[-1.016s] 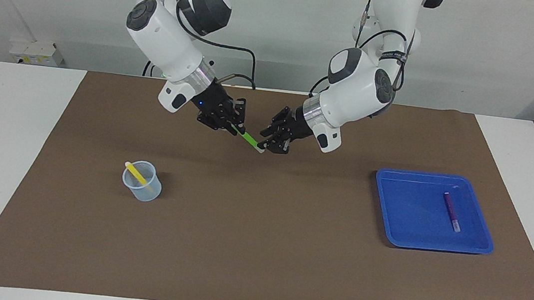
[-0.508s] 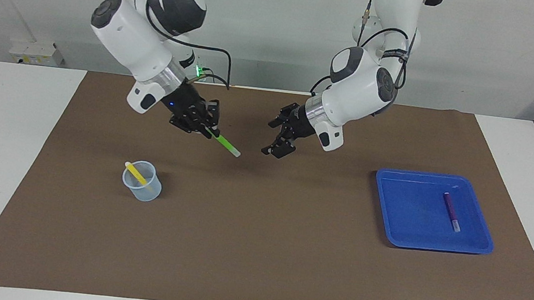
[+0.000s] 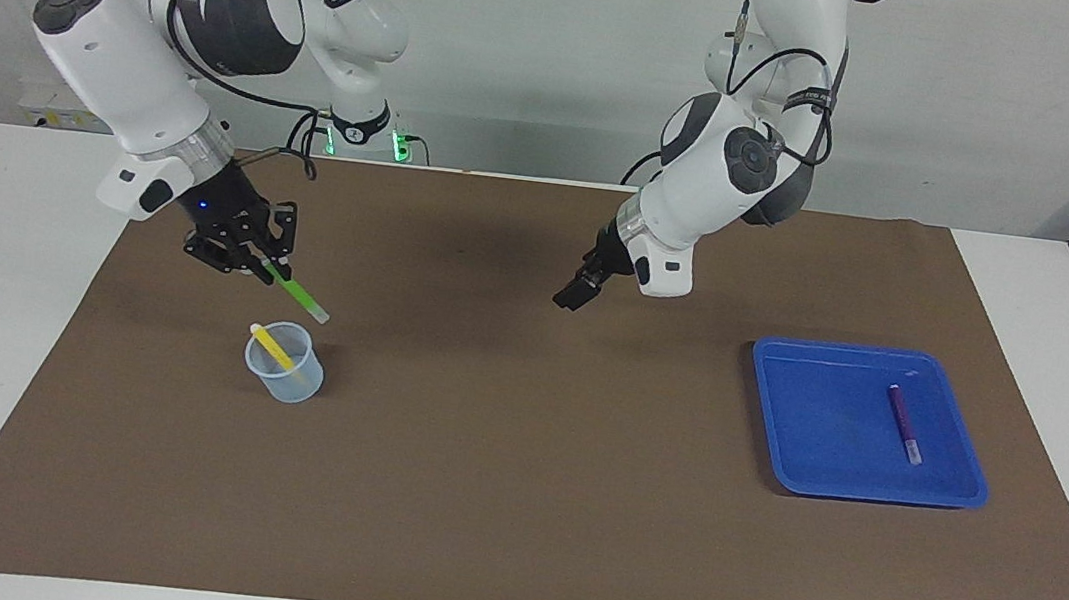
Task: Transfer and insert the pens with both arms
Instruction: 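Insert the green pen into the cup while the left gripper returns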
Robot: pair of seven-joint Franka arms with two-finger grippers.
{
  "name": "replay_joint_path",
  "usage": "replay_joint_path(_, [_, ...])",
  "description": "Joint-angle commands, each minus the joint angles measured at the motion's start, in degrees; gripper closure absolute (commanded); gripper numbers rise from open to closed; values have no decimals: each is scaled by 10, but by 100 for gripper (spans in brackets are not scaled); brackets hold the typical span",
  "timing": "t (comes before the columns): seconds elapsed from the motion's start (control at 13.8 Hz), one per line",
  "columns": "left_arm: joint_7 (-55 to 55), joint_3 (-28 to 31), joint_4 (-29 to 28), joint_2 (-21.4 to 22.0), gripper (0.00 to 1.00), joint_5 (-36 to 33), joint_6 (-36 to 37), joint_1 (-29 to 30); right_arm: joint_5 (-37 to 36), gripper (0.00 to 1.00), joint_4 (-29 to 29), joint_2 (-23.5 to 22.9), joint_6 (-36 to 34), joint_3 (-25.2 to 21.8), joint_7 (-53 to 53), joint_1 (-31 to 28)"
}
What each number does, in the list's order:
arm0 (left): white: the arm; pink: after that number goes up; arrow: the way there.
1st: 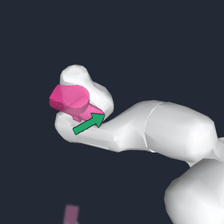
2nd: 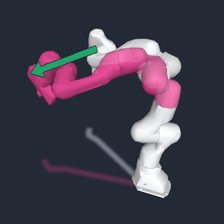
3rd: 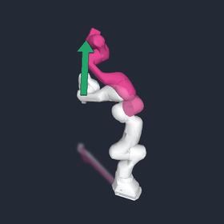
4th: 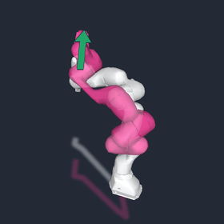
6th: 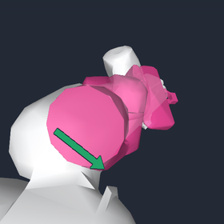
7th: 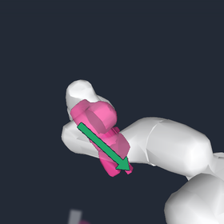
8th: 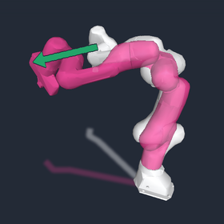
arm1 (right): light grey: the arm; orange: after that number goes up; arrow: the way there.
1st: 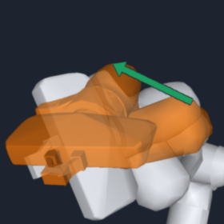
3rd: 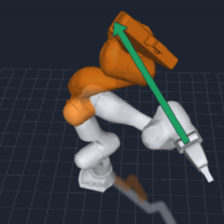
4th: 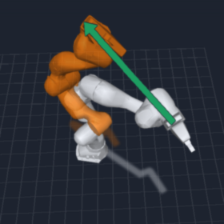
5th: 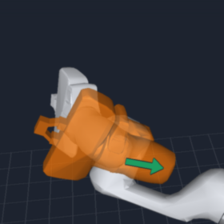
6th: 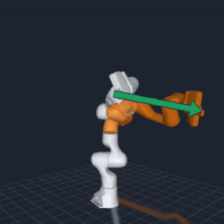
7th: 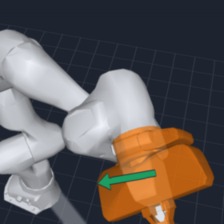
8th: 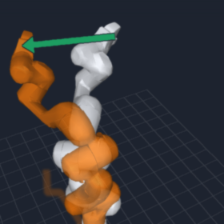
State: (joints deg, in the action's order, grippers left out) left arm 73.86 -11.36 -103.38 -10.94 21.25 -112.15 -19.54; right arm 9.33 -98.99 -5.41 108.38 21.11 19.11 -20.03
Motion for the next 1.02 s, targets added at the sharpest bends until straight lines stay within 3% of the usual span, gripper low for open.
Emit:
replay_joint_path(0.0, [-113,0,-22,26,0,-65,34,20,-42,100,1,7,15,6,9,-1])
replay_joint_path(0.44, [-569,1,-31,29,0,-96,47,167,-72,100,-17,-7,81,8,8,-18])
replay_joint_path(0.65, [-657,1,-24,24,0,-176,25,190,-72,100,-30,-32,106,8,-1,-13])
replay_joint_path(0.8, [-732,0,-24,19,0,-252,-39,218,-72,100,-48,-57,147,8,-23,11])
replay_joint_path(0.94, [-798,1,-26,12,0,-271,-80,251,-73,100,-52,-57,137,8,-23,14])
